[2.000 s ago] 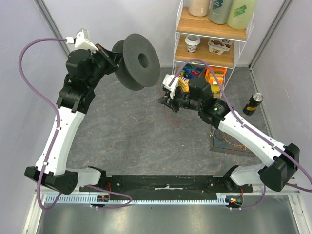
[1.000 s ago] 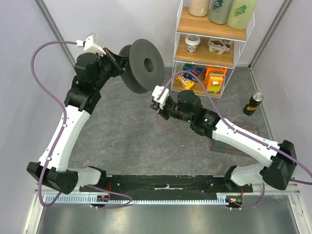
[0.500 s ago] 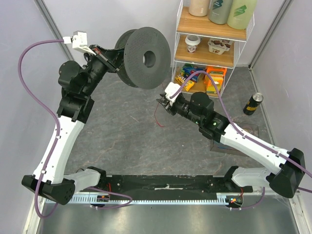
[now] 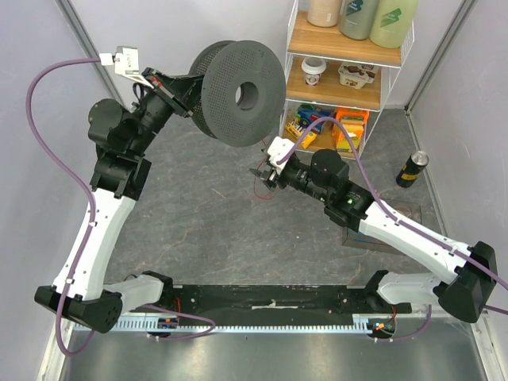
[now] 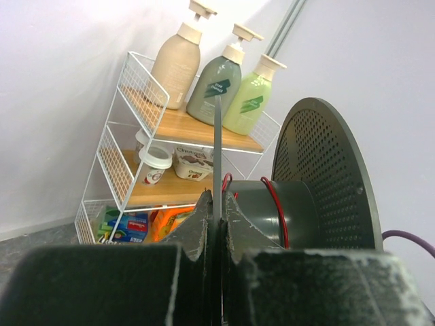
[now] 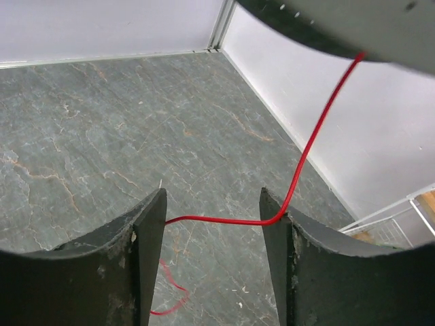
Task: Wrap the cables
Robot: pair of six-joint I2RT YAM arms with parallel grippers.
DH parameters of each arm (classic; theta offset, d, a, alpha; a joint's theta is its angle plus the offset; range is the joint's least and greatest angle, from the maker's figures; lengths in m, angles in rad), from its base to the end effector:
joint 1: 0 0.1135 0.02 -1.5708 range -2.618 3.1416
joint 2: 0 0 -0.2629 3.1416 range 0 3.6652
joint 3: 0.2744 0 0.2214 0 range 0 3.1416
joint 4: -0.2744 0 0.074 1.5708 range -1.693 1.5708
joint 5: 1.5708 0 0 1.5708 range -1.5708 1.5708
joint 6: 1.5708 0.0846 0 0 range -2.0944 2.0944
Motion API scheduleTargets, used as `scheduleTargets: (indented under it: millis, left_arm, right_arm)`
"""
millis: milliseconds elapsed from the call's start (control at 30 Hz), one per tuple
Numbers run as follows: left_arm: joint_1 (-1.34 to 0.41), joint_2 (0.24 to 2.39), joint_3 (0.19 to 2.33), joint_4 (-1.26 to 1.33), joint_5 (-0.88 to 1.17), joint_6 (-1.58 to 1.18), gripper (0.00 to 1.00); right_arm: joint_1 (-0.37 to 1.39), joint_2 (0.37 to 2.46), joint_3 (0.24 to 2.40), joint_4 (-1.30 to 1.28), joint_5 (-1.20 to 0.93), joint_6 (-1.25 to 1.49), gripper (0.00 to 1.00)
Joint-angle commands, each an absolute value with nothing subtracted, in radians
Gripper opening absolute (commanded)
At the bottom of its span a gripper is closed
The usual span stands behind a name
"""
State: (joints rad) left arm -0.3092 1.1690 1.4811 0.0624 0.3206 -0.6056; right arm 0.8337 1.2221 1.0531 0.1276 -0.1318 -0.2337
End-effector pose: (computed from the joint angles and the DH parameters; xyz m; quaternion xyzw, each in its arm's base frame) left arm 0.2254 -0.1000 0.5344 0.0484 0.5693 -0.4409 0.6922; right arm 0.1988 0.2356 0.3773 -0.4055 0.5967 0.2495 0.6459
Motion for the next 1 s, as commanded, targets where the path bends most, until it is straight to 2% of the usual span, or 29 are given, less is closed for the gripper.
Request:
scheduleTargets:
  millis: [0, 167, 300, 767, 967]
  left_arm:
    - [-0.307, 1.164, 1.577, 0.181, 0.341, -0.630, 0.02]
    - [-0.307, 1.178, 1.606, 0.187, 0.357, -0.634, 0.02]
    - [-0.307, 1.187, 1.626, 0.190, 0.356, -0.635, 0.01]
    - [-0.307, 1.235, 1.701, 0.198, 0.339, -0.643, 0.02]
    - [-0.307, 1.244, 1.720, 0.196, 0.342, -0.641, 0.02]
  right_arm:
    - [0.830, 1.201, 1.046, 0.183, -0.169, -0.259, 0.67]
    - [0.830, 1.172, 1.014, 0.169, -0.202, -0.271, 0.82]
    - [0.830, 1.143, 0.974, 0.147, -0.219, -0.285, 0.87]
    - [0.819, 1.080, 0.877, 0.110, -0.101, -0.189, 0.88]
    - [0.807, 1.083, 0.867, 0.071, -0.069, -0.140, 0.83]
